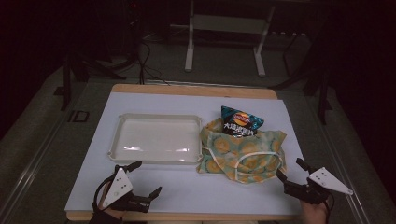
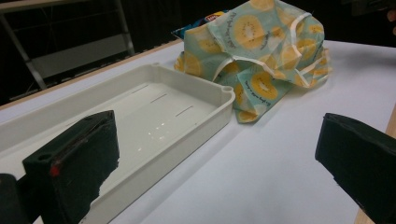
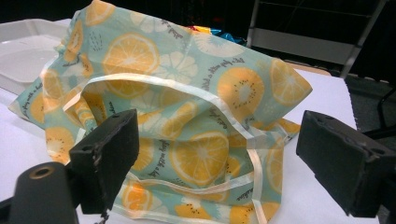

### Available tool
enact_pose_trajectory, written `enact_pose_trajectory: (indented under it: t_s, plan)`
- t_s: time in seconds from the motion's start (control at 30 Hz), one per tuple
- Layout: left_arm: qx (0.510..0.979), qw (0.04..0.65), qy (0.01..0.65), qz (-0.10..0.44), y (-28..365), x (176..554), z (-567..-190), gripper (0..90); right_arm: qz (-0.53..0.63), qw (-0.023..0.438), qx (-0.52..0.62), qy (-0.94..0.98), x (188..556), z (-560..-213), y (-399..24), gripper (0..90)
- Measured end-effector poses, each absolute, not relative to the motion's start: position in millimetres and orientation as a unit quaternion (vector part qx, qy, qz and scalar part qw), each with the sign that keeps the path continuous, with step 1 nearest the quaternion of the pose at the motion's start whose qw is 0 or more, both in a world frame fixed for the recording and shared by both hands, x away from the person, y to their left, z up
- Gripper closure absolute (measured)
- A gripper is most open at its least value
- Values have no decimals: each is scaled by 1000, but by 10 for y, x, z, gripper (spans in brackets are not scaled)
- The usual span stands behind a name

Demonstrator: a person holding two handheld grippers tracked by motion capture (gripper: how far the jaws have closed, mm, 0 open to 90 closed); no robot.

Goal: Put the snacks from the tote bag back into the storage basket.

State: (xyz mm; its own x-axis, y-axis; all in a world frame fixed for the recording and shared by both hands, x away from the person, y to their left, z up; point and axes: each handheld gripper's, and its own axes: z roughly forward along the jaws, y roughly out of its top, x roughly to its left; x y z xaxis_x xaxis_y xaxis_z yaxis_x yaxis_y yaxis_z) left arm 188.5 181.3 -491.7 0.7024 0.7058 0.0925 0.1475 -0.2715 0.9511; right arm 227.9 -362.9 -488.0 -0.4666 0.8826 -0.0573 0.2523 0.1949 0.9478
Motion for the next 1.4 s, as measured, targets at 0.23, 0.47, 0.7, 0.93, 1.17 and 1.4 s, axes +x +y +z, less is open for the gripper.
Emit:
enact_pose_trajectory:
  t_s: [0.23,0.47,0.7,0.93,1.17,1.4]
  plan:
    - [752,534,284,262,1813,1880,-4916,1,493,297,388,719,2308,-4870,-3648,136]
    - [753,534,283,261,1810,1877,-4915,1,489,257,373,746,2347,-4833,-3570,130]
    - [753,533,285,261,1806,1883,-4918,1,498,226,350,761,2384,-4729,-3463,109]
    - [754,532,284,259,1791,1889,-4924,1,511,228,314,767,2444,-4562,-3349,106]
    - [755,531,283,260,1797,1888,-4924,1,522,237,291,766,2588,-4376,-3268,104]
    - [755,532,283,260,1796,1888,-4924,1,530,246,281,762,2781,-4231,-3203,105]
